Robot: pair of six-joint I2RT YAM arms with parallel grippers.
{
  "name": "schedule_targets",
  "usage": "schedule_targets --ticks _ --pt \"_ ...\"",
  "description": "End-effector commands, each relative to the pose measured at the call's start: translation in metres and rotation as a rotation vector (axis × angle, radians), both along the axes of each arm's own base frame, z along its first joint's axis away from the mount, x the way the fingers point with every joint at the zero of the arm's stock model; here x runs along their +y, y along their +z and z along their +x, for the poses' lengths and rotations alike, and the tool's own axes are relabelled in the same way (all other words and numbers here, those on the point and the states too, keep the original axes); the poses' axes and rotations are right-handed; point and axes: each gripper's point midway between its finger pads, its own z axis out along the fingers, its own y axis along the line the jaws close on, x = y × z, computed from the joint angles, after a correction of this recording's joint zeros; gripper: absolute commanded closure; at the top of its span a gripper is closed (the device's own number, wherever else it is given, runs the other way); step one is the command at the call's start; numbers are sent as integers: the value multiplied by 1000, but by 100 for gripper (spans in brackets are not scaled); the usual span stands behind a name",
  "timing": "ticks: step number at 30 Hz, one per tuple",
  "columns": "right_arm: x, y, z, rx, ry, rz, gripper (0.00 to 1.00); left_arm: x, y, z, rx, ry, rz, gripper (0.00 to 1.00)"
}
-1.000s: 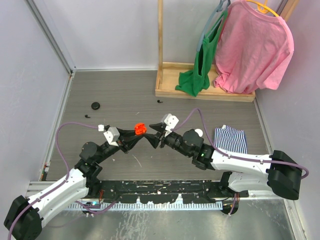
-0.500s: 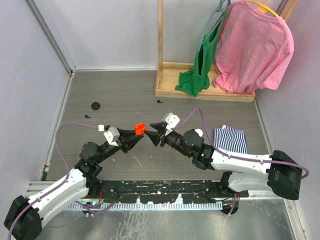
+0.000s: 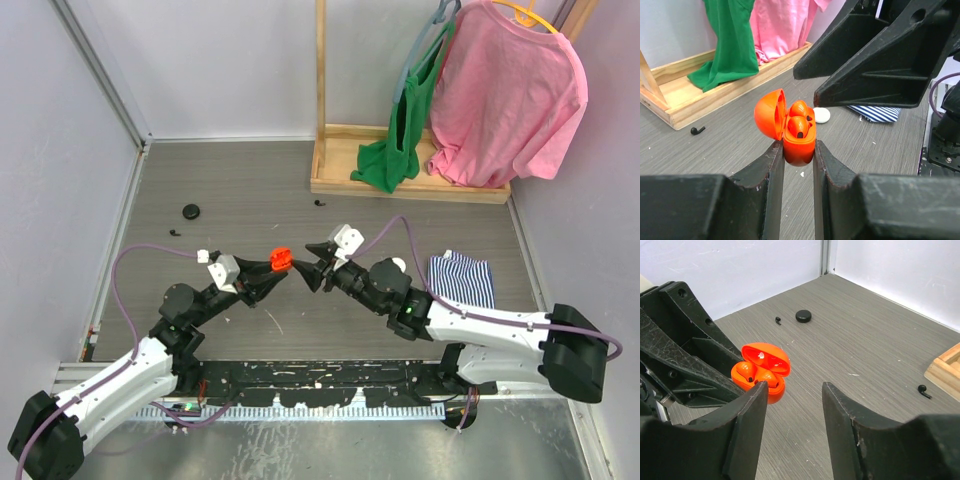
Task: Insert the wireless bluetooth earbuds into the charging case
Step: Close the charging case.
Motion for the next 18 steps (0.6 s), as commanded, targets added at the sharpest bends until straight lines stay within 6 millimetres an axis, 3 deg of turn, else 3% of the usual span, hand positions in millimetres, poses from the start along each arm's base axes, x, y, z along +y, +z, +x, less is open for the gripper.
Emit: schedule_targets --ticks 1,10,18 --pt "-12 33 -2 -47 17 38 44 -1 21 -4 -72 -20 -31 94" --pt "-14 59 -10 109 259 115 38 -8 19 -9 -78 -73 -14 93" --pt "-2 59 0 322 363 141 25 -12 18 -14 -81 -113 -2 93"
